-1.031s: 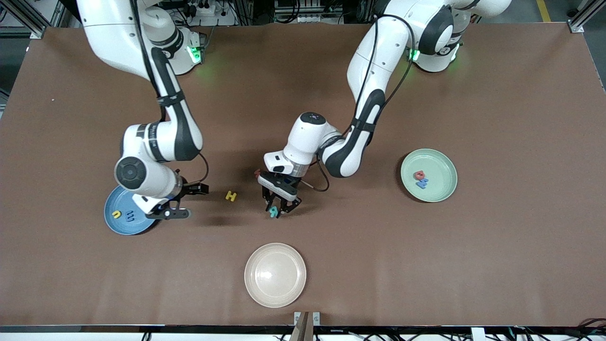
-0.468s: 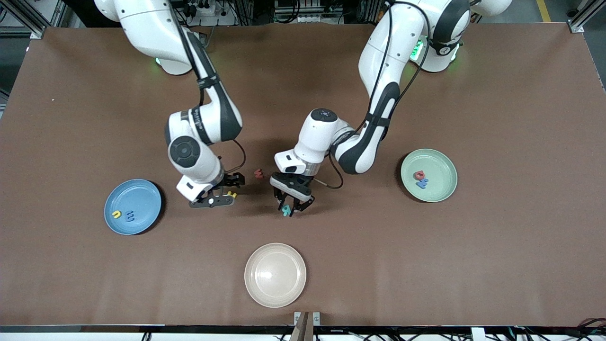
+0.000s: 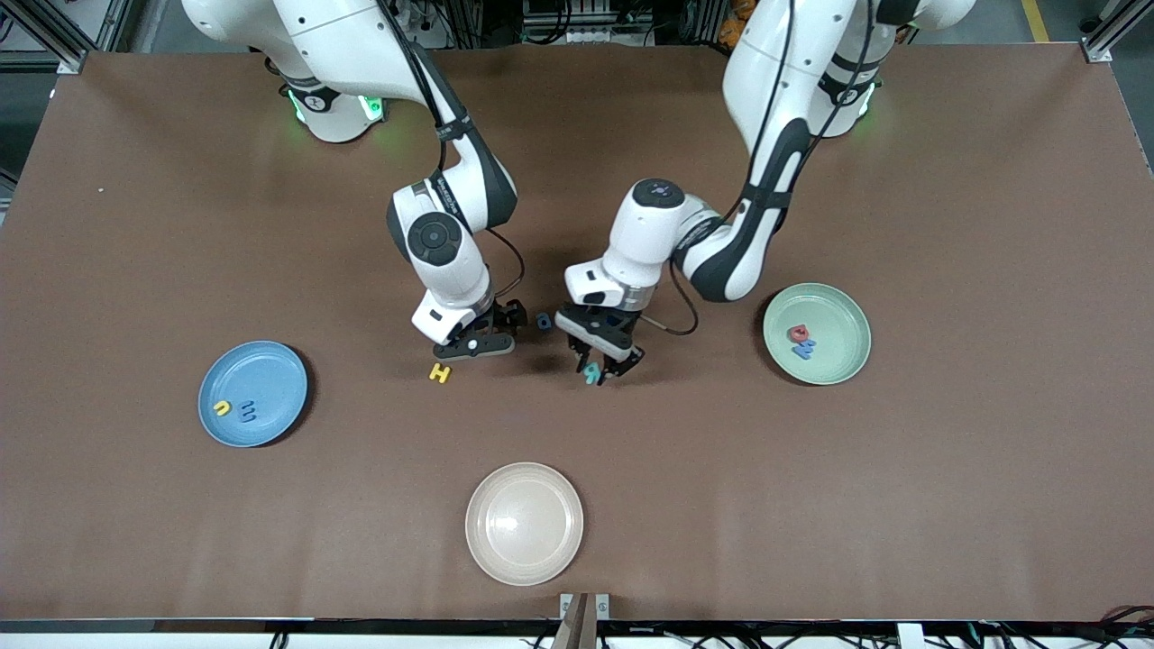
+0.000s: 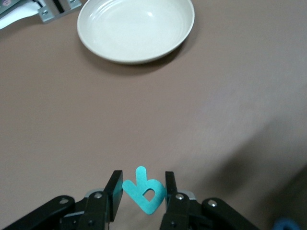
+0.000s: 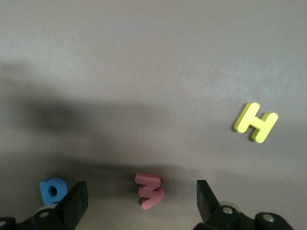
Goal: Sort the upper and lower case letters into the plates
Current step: 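Carry the teal b over the green plate with the left gripper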
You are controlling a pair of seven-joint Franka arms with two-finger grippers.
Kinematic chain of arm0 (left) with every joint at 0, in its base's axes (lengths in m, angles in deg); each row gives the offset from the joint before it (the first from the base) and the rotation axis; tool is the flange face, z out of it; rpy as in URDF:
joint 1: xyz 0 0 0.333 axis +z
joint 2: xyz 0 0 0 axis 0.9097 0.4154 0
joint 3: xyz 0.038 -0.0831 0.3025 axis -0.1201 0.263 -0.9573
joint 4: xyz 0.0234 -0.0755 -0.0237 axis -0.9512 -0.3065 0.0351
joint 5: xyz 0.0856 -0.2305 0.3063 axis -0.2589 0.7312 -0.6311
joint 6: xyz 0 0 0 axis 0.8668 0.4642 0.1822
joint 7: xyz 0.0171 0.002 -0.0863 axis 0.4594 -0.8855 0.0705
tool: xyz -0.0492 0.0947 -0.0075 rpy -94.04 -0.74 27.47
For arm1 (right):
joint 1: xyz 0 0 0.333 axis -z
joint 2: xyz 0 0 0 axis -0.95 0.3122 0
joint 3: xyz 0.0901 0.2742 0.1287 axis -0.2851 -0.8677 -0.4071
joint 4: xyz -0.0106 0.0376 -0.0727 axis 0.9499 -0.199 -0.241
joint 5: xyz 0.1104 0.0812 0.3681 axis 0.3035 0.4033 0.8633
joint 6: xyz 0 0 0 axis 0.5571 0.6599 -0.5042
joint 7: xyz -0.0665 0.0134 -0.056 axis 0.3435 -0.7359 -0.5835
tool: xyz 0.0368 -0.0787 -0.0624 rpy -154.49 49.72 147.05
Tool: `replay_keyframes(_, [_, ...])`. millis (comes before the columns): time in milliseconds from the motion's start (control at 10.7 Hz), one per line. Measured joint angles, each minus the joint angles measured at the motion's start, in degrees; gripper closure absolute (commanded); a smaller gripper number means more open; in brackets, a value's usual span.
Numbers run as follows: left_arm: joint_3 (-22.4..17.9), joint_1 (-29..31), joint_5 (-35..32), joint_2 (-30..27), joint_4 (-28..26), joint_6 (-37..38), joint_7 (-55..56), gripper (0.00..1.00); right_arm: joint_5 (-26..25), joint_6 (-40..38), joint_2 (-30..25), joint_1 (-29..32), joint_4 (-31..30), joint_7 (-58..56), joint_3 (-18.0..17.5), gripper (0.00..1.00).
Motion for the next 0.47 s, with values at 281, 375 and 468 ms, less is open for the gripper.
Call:
replay_keyframes(281, [3.9, 6.4, 0.0, -6.7, -10.3, 0.2, -9.6, 0.67, 0.0, 1.0, 2.1, 0.0, -0.3, 0.0, -0.1, 0.0])
replay_keyframes(375, [5.8, 9.3, 0.0, -8.2, -13.3, 0.2, -12.2, 0.67, 0.0, 1.0, 2.7, 0.0, -0.4, 0.0, -0.2, 0.0])
replay_keyframes(468, [7.5, 12.1, 0.0, -9.7, -16.0, 0.2, -14.7, 0.67, 0.0, 1.2, 3.1, 0.0, -0.4, 0.0, -0.4, 0.0])
